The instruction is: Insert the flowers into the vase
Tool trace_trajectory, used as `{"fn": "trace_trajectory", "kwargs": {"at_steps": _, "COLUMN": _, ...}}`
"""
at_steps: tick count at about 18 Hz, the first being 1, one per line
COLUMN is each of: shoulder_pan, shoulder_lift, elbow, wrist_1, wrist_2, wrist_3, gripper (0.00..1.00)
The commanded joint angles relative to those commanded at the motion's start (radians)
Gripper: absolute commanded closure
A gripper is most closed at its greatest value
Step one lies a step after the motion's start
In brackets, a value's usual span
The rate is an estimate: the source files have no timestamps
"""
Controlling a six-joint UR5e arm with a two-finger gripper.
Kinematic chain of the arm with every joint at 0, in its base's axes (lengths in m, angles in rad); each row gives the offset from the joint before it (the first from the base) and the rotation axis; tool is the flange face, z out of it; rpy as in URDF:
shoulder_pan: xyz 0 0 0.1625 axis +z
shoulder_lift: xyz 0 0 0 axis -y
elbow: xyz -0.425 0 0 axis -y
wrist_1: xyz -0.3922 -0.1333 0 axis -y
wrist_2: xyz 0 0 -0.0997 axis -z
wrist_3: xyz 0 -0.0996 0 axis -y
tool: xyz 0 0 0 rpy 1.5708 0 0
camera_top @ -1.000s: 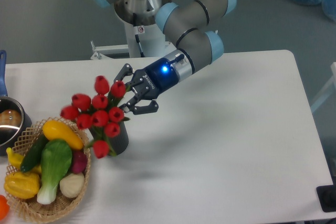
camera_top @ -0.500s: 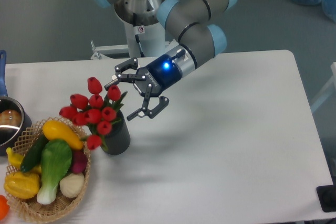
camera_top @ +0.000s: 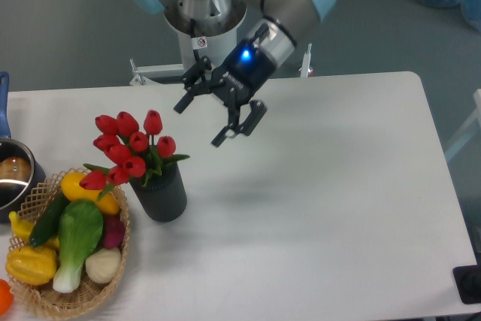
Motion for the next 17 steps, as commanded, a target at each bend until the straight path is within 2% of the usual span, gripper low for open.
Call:
{"fn": "trace_trajectory", "kwargs": {"at_steps": 2, "shoulder_pan": 0.032, "shoulder_lift": 0.012, "elbow": 0.006, "wrist_1": 0.005, "wrist_2": 0.046, "wrist_3": 0.006, "gripper": 0.00}}
{"fn": "trace_trajectory", "kwargs": {"at_steps": 7, "shoulder_pan": 0.060, "shoulder_lift": -0.011, "elbow": 0.069, "wrist_1": 0.005, "wrist_2": 0.406, "wrist_3": 0.034, "gripper": 0.00}}
{"fn": "trace_trajectory", "kwargs": {"at_steps": 12, "shoulder_pan": 0.080, "shoulder_lift": -0.127, "elbow": 0.146, "wrist_1": 0.005, "wrist_2": 0.619, "wrist_3": 0.120, "gripper": 0.00}}
{"fn": "trace_trajectory", "kwargs": {"at_steps": 17, "shoulder_pan": 0.072, "shoulder_lift": -0.228, "elbow": 0.195, "wrist_1": 0.008, "wrist_2": 0.834, "wrist_3": 0.123, "gripper": 0.00}}
